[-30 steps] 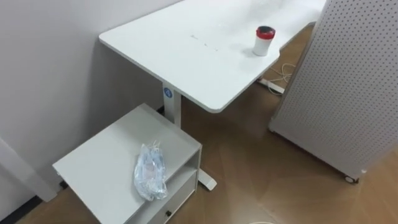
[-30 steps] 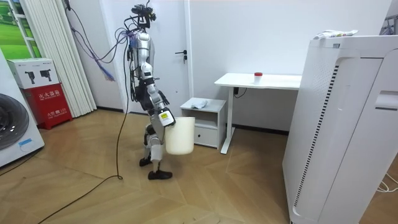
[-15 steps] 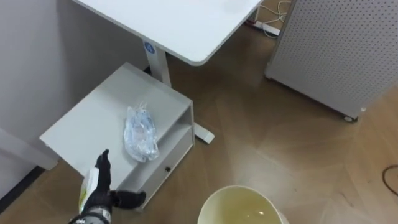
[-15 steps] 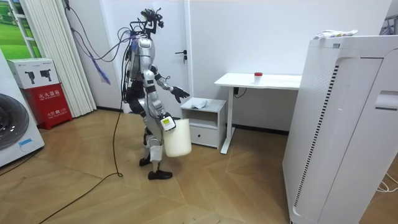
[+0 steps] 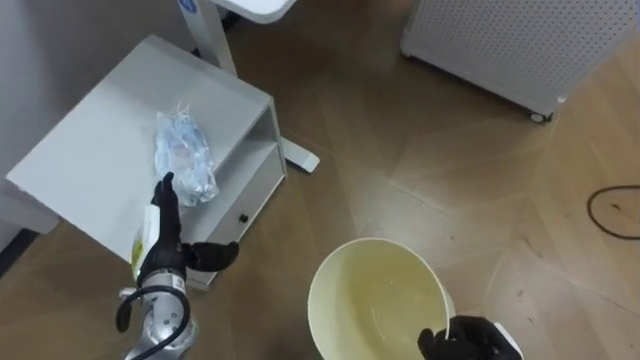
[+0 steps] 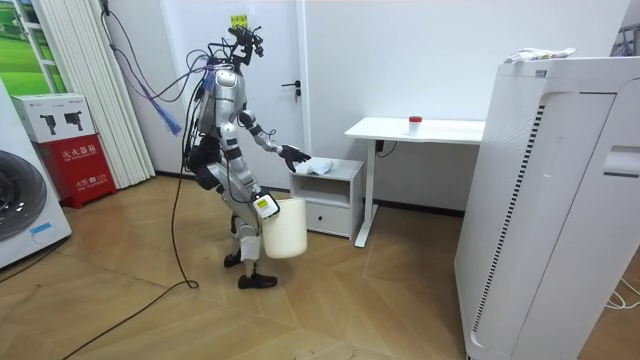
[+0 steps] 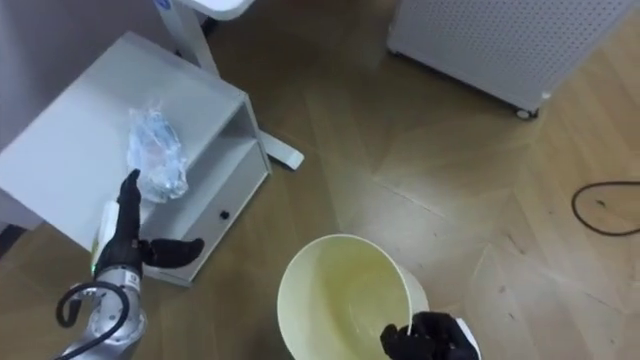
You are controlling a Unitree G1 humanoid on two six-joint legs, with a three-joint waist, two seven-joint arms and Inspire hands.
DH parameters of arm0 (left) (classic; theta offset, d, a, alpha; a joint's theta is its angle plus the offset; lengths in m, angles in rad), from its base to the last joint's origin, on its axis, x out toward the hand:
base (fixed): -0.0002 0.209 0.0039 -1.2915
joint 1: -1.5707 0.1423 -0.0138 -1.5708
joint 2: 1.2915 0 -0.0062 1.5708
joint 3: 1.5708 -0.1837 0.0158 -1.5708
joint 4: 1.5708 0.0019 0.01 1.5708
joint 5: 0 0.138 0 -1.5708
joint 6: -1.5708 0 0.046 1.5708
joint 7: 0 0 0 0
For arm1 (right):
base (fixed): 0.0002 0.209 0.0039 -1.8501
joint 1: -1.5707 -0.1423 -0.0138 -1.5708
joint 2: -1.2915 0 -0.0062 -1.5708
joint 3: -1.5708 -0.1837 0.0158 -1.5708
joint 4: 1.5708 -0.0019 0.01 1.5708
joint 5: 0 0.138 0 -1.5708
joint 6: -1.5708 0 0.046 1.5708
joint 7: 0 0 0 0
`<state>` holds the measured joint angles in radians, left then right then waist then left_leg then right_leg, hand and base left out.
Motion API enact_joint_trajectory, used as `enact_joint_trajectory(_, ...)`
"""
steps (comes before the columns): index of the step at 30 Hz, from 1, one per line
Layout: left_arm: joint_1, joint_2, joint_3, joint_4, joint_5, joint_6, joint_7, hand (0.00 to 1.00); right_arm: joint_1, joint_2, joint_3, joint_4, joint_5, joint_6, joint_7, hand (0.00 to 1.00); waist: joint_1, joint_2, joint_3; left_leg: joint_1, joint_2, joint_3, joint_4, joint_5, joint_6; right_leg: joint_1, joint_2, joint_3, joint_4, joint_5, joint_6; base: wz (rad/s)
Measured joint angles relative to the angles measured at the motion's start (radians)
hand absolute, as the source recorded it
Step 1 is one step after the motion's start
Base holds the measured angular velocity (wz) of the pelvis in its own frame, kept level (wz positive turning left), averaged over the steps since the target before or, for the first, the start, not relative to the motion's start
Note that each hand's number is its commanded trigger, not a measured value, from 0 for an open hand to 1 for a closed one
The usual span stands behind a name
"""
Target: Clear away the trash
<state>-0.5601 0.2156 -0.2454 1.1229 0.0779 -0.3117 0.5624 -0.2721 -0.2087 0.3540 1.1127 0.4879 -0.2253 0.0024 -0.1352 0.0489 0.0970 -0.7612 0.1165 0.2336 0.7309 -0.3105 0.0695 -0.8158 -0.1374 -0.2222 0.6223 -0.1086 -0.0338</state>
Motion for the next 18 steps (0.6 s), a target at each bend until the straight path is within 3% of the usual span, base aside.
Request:
enact_joint_trajectory(6, -0.053, 0.013, 0.000, 0.002, 0.005, 0.000, 0.065, 0.00, -0.007, 0.000, 0.020, -0.038, 0.024, -0.002, -0.004, 1.00, -0.021, 0.000, -0.0002, -0.074, 0.020, -0.001, 0.055, -0.009, -0.009, -0.073, 0.007, 0.000, 0.041, -0.009, -0.017, -0.04)
enact_joint_trajectory(10, -0.069, 0.045, -0.001, 0.010, 0.055, 0.000, 0.113, 0.00, -0.007, 0.009, 0.033, -0.040, 0.040, 0.001, -0.010, 1.00, -0.027, 0.000, 0.0001, -0.092, 0.047, -0.008, 0.085, -0.021, -0.022, -0.081, 0.033, -0.004, 0.042, -0.008, -0.030, -0.10)
enact_joint_trajectory(18, -0.082, 0.075, -0.008, 0.006, 0.188, 0.002, 0.203, 0.00, -0.006, 0.003, 0.043, -0.068, 0.062, 0.001, -0.019, 1.00, -0.030, 0.001, 0.0003, -0.140, 0.049, -0.025, 0.131, -0.033, -0.030, -0.123, 0.029, -0.016, 0.092, -0.029, -0.045, 0.02)
